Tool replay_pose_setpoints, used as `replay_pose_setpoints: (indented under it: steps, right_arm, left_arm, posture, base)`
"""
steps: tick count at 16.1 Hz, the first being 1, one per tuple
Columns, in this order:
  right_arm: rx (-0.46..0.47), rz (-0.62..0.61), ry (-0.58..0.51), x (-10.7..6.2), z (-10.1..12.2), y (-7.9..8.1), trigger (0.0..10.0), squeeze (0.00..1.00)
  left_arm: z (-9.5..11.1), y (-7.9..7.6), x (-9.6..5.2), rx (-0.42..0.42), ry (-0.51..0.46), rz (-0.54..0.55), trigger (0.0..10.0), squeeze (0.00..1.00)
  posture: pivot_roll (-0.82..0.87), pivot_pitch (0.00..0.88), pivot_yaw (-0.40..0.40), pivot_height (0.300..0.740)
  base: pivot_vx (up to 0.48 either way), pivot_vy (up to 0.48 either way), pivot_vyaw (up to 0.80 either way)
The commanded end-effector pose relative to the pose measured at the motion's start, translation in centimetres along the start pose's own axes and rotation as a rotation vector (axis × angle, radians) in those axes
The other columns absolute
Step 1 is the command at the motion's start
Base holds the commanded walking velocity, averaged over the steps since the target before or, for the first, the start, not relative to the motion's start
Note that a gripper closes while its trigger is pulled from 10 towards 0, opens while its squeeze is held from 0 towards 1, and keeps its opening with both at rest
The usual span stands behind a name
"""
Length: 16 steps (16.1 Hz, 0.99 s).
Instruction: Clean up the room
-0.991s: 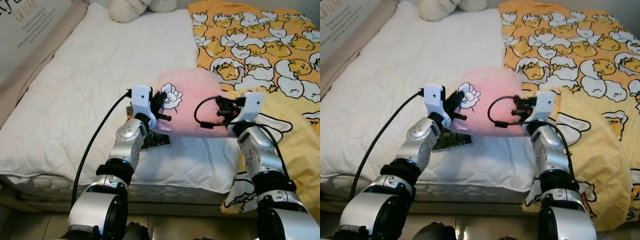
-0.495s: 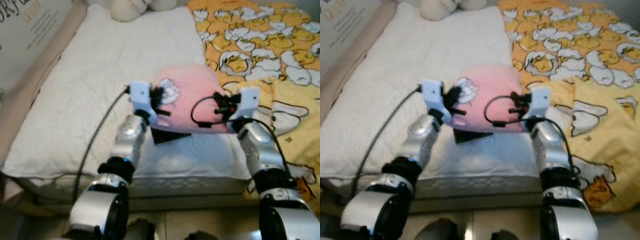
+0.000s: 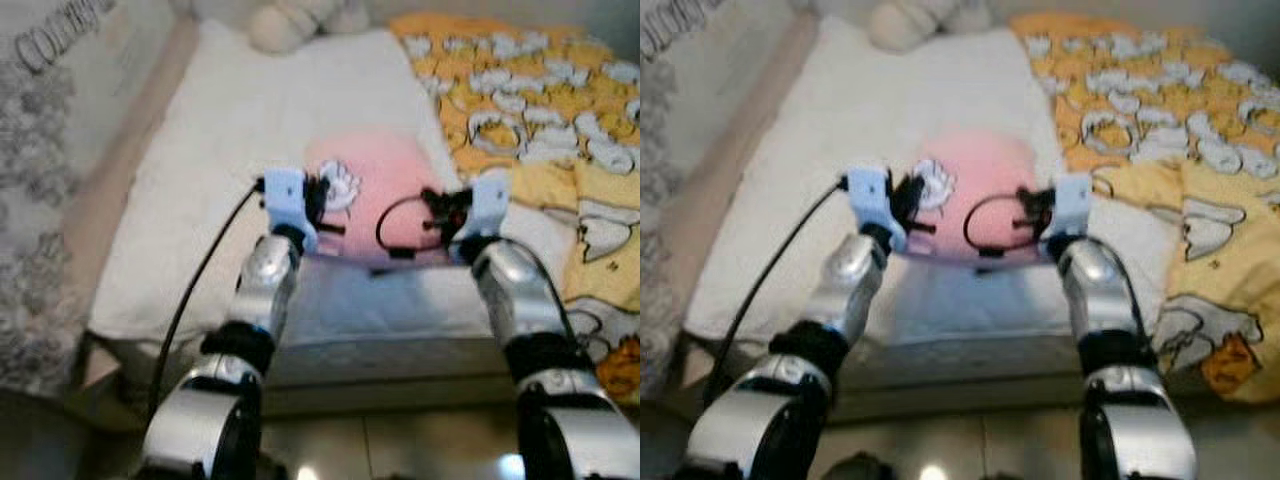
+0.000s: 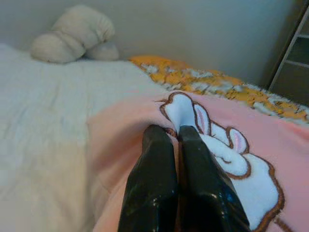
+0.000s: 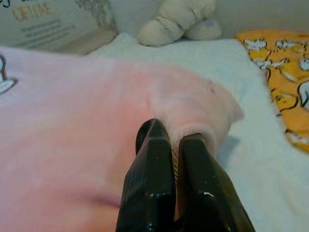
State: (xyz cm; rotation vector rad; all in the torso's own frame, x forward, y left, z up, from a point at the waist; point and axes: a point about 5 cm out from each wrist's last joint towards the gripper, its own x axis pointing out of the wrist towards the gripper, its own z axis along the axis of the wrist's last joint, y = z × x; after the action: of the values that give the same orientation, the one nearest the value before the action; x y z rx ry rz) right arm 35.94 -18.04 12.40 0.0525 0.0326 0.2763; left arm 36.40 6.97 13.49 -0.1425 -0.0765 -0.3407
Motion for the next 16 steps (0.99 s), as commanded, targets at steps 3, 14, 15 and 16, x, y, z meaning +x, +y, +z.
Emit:
replay_pose_setpoints:
  steps: [3,14,15,16]
  right_arm:
    - [-0.001,0.008,-0.026,0.2,0.3,0.5,10.0,0.0]
    - [0.031,0.072,0.032,-1.6,-2.2,0.7,10.0,0.0]
    - [0.027,0.058,0.039,-1.6,-2.3,0.6,10.0,0.0]
    - [0.026,0.05,0.047,-1.6,-2.4,0.7,10.0,0.0]
  left_arm:
    - [0.7,1.4,-0.2,0.034,-0.029,0.074,10.0,0.0]
    - [-1.7,-1.1,-2.0,0.087,0.028,0.027,10.0,0.0]
    - [-1.7,-1.1,-1.9,0.087,0.031,0.037,10.0,0.0]
    - [-1.7,-0.7,-1.8,0.083,0.037,0.065,10.0,0.0]
  posture:
    - [0.08,0.0,-0.026,0.74]
    - [0.06,0.0,-0.004,0.74]
    - [0.05,0.0,-0.002,0.74]
    - [0.05,0.0,0.001,0.74]
  base:
    - [0.0,0.0,0.5]
    - [0.027,-0.029,0.2]
    - [0.341,-0.334,0.0]
    - [0.356,-0.315,0.0]
